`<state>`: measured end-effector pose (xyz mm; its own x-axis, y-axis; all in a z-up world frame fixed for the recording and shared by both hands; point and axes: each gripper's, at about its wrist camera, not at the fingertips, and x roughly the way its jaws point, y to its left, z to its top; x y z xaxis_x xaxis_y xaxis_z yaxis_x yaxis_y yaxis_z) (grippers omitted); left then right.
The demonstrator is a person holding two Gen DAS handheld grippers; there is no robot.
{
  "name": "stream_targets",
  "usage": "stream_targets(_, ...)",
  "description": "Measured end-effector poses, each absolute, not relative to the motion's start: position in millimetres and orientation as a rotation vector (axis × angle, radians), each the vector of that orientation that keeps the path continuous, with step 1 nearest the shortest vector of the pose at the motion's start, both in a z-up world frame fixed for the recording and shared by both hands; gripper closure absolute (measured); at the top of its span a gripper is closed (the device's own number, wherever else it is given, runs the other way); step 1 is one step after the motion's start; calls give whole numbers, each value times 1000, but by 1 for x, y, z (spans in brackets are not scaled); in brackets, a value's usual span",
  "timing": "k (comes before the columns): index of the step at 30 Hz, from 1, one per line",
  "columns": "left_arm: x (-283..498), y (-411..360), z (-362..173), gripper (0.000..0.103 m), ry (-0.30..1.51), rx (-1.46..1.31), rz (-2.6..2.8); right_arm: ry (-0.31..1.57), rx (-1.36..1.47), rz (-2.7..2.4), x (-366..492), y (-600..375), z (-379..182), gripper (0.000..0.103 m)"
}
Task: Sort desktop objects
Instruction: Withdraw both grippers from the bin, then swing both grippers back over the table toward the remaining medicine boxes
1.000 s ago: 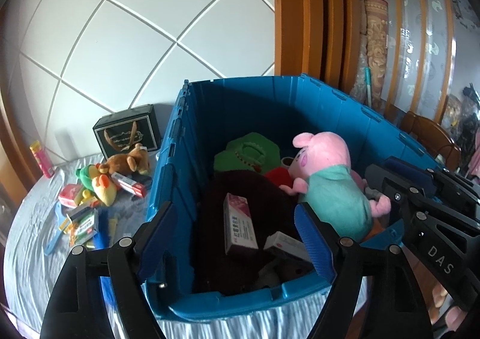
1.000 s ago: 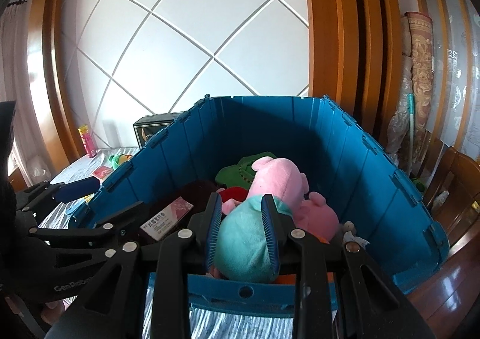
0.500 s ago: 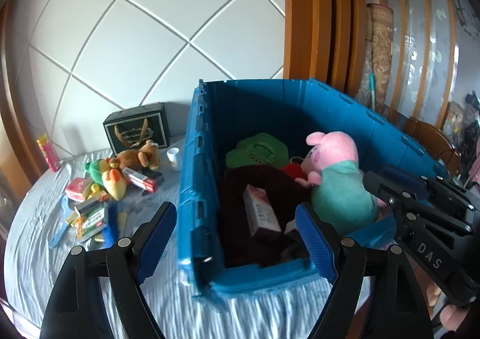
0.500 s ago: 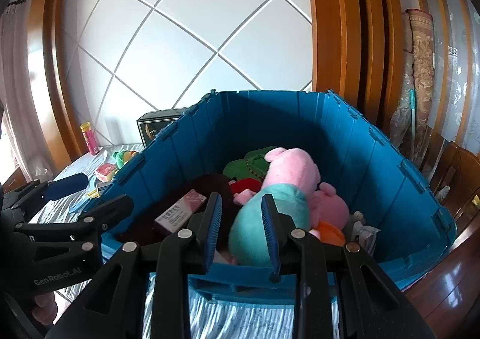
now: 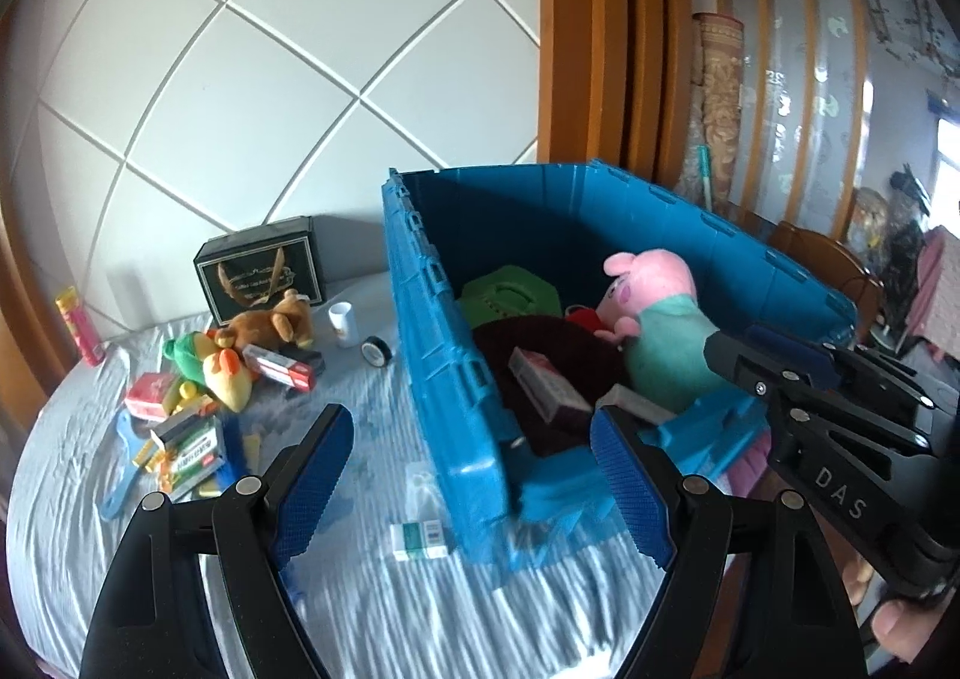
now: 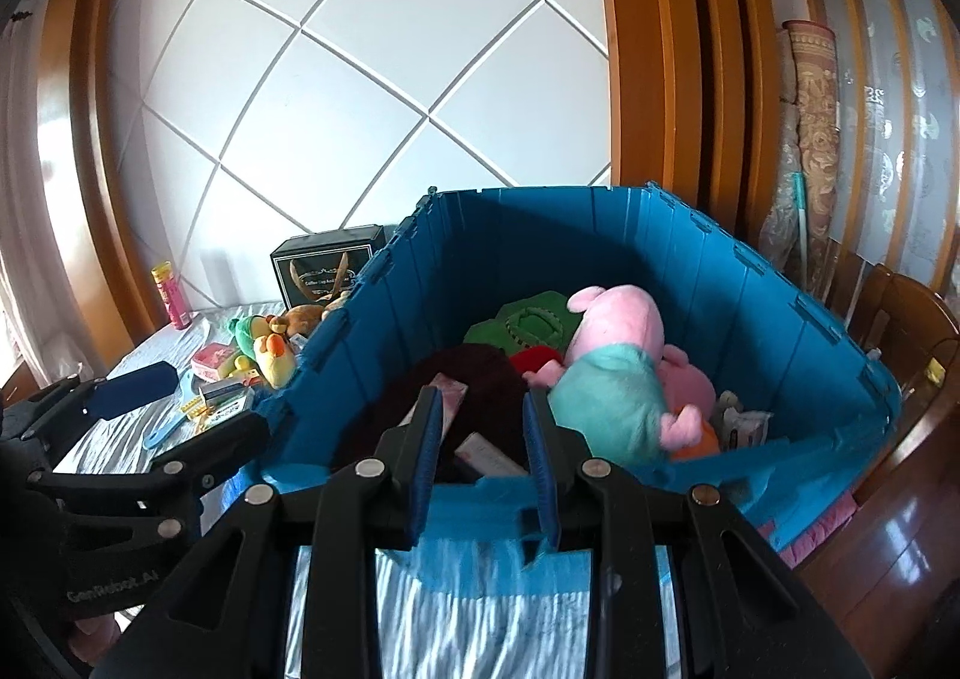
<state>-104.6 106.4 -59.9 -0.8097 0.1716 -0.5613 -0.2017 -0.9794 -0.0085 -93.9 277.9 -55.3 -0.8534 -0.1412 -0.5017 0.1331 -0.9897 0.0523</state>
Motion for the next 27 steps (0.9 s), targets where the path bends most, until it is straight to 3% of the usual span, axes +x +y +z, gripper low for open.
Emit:
stream_targets(17,-70,-10,-86,21,59,-926,2791,-12,854,-2865,-46,153,-79,76)
stream_targets(27,-87,-81,-133,21,-39,-1133,2852,-1,971,-2780,-57,105,-117,76)
